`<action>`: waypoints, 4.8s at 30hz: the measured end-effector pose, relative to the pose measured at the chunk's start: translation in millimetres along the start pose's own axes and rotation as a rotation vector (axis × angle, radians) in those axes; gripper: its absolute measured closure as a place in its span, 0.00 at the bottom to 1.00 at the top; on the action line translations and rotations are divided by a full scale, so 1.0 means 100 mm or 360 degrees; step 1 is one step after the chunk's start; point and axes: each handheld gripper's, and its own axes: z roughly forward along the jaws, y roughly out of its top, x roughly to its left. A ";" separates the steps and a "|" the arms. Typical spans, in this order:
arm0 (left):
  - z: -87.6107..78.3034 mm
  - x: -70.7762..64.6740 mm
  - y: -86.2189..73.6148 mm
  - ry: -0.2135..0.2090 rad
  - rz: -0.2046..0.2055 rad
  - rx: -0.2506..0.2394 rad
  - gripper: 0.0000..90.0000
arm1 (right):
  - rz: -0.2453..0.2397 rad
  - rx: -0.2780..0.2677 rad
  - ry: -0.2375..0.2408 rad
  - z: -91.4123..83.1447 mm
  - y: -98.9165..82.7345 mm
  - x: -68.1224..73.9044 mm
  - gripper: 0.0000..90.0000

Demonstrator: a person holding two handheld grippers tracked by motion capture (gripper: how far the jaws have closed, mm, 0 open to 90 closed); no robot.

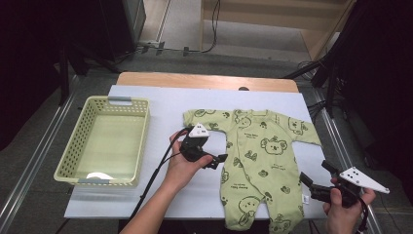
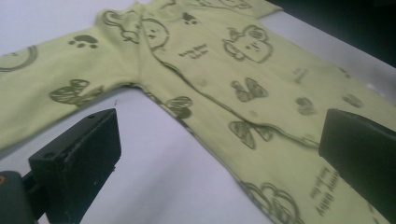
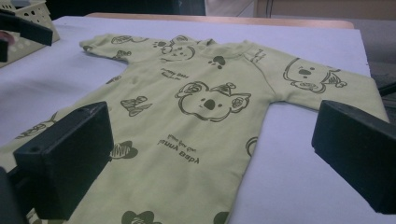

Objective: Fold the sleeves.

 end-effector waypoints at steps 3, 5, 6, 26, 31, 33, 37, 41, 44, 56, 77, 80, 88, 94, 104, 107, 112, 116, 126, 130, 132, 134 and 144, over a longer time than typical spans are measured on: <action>0.05 0.09 0.06 0.0072 -0.0052 0.0022 0.00 | 0.0007 -0.0002 0.0005 0.00 0.00 -0.01 0.00; 0.07 0.15 0.11 0.0109 -0.0058 0.0000 0.02 | 0.0002 -0.0001 0.0008 0.00 0.00 -0.01 0.00; 0.08 0.17 0.12 0.0116 -0.0061 -0.0002 0.03 | 0.0005 0.0000 0.0010 0.00 -0.01 -0.02 0.00; 0.52 0.95 0.34 0.0467 -0.0143 0.0154 0.51 | 0.0002 0.0026 0.0026 0.03 -0.02 -0.02 0.00; 0.60 1.04 0.33 0.0537 -0.0162 0.0192 0.63 | 0.0008 0.0030 0.0033 0.05 -0.02 -0.03 0.00; 0.63 1.05 0.31 0.0552 -0.0153 0.0218 0.67 | 0.0011 0.0033 0.0032 0.05 -0.03 -0.03 0.00; 0.69 1.04 0.26 0.0592 -0.0132 0.0221 0.70 | 0.0013 0.0040 0.0031 0.06 -0.03 -0.03 0.00; 0.68 1.08 0.25 0.0590 -0.0170 0.0208 0.84 | 0.0009 0.0047 0.0022 0.06 -0.03 -0.02 0.00; 0.67 1.11 0.24 0.0529 -0.0209 0.0188 0.96 | 0.0010 0.0049 0.0025 0.06 -0.03 -0.02 0.00; 0.48 1.14 0.24 0.0634 -0.0296 0.0087 1.00 | 0.0017 0.0046 0.0012 0.05 -0.04 -0.04 0.00; 0.71 1.04 0.25 0.0627 -0.0056 0.0216 0.61 | 0.0027 0.0058 0.0009 0.07 -0.05 -0.05 0.00; 0.72 1.04 0.25 0.0620 -0.0082 0.0204 0.79 | 0.0026 0.0063 0.0008 0.07 -0.05 -0.04 0.00; 0.70 1.04 0.25 0.0582 -0.0135 0.0201 0.99 | 0.0018 0.0065 0.0007 0.08 -0.05 -0.04 0.00; 0.62 1.04 0.26 0.0609 -0.0147 0.0131 0.99 | 0.0046 0.0062 0.0000 0.05 -0.06 -0.06 0.00; 0.42 0.93 0.41 0.0456 -0.0185 -0.0086 1.00 | 0.0034 0.0056 -0.0004 0.05 -0.05 -0.07 0.00; 0.36 0.87 0.46 0.0457 -0.0144 -0.0124 1.00 | 0.0037 0.0055 -0.0008 0.05 -0.05 -0.07 0.00; 0.31 0.88 0.48 0.0495 -0.0126 -0.0126 1.00 | 0.0040 0.0054 -0.0012 0.04 -0.05 -0.07 0.00; 0.32 0.82 0.49 0.0470 -0.0102 -0.0149 0.99 | 0.0043 0.0057 -0.0012 0.04 -0.05 -0.07 0.00; 0.35 0.50 0.57 0.0321 0.0036 -0.0227 0.99 | 0.0039 0.0058 -0.0016 0.04 -0.05 -0.07 0.00; 0.37 0.33 0.60 0.0269 0.0124 -0.0232 0.99 | 0.0038 0.0057 -0.0016 0.05 -0.05 -0.07 0.00; 0.40 0.25 0.59 0.0246 0.0163 -0.0224 0.99 | 0.0034 0.0055 -0.0013 0.05 -0.05 -0.07 0.00; 0.43 0.19 0.58 0.0216 0.0174 -0.0223 0.99 | 0.0037 0.0056 -0.0015 0.04 -0.05 -0.07 0.00; 0.56 -0.10 0.52 0.0120 0.0262 -0.0174 0.99 | 0.0036 0.0050 -0.0012 0.05 -0.05 -0.07 0.00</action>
